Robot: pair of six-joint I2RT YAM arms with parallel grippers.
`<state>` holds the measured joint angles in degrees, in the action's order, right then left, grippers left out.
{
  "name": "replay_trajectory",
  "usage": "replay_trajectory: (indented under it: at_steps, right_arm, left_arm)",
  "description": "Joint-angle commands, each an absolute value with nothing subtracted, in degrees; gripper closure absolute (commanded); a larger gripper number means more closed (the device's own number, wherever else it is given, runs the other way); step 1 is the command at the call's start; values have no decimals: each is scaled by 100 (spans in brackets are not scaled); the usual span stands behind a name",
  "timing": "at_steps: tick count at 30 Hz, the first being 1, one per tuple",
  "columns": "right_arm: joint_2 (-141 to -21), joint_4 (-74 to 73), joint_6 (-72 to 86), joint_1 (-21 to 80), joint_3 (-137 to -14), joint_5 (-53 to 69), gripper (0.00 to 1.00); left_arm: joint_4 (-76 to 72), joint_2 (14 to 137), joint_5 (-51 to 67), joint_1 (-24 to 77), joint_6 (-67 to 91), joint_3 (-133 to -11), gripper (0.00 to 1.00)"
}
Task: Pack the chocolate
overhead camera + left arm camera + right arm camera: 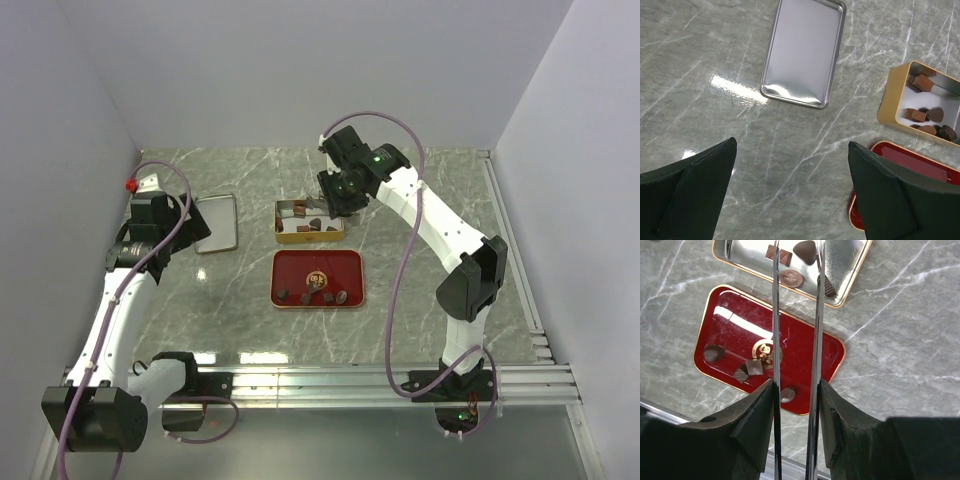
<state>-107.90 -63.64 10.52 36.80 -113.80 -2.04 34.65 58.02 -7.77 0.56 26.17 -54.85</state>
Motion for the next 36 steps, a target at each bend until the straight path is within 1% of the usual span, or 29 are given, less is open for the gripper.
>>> replay_trajectory:
  at_steps: [1,9,13,19,23,36]
  right_arm:
    - [-10591,-6275,984,3656,-11567,-141,55]
    - [-9704,-6293,1169,3832,-10487,-35,56]
    - [-9213,-6328,1370,4165,-9758,-26,56]
    - [-8816,-6346,1643,4640,-9054,-18,56]
    - [-8754,-6337,1731,4947,-8798,-18,55]
    - [-8780,-6337,1802,5317,-8534,132,49]
  left_arm:
    - [3278,5827,-782,26,2558,-5748,1]
    - [3261,5862,-686,26,2593,-5713,0]
    - [3269,5818,-659,26,2601,-5651,0]
    - [3313,5696,-615,26,2663,-5502,1]
    - [3366,5625,-598,26,2681,-5423,1]
    - [3516,5432,-642,26,2716,-5282,0]
